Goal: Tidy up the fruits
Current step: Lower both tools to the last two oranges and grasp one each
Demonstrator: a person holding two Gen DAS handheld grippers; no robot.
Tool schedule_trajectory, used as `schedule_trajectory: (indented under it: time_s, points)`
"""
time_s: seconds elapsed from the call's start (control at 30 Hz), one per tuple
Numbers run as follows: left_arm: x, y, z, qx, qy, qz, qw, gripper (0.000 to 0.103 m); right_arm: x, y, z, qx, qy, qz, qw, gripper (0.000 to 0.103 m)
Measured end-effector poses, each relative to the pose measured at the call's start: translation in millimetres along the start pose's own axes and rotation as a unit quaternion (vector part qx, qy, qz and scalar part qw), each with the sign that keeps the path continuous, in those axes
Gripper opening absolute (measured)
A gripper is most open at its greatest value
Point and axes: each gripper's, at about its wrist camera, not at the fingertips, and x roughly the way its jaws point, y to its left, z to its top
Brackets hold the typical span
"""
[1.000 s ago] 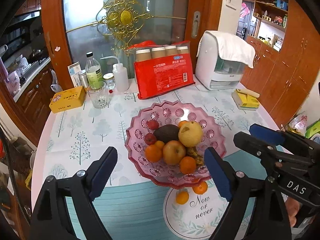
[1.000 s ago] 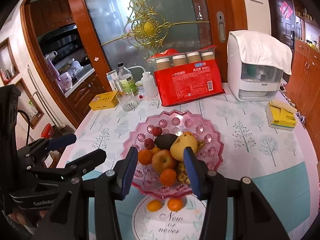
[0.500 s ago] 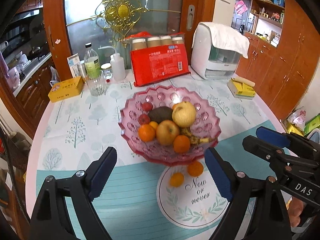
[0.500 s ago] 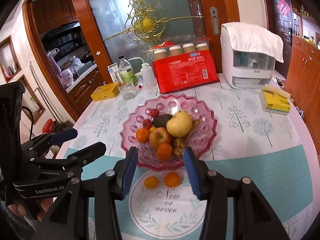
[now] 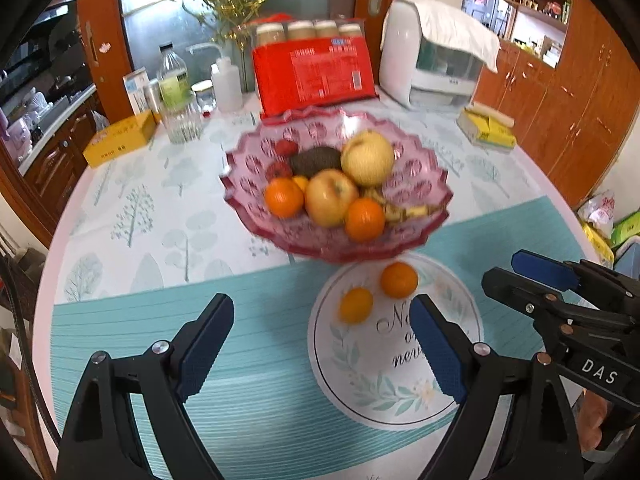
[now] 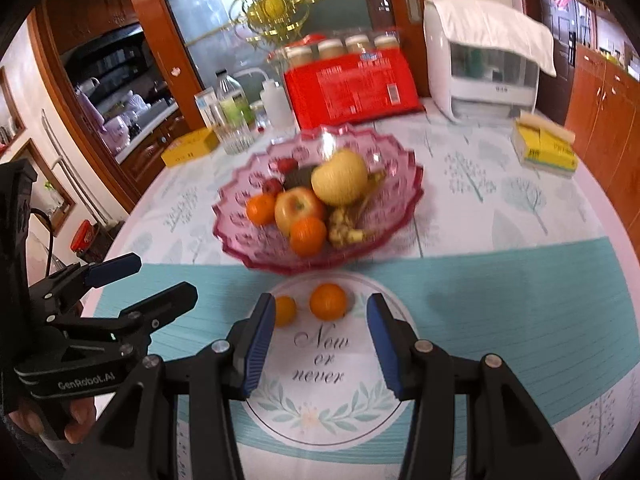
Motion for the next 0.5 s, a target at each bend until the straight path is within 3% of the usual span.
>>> schedule_trajectory:
  time_s: [0.5]
  points:
    - [78.5, 4.0, -27.1, -0.011, 0.044, -0.021, 0.9988, 0.087, 58.5, -14.3, -18.6, 0.032, 0.052, 0.000, 0.998, 0.048]
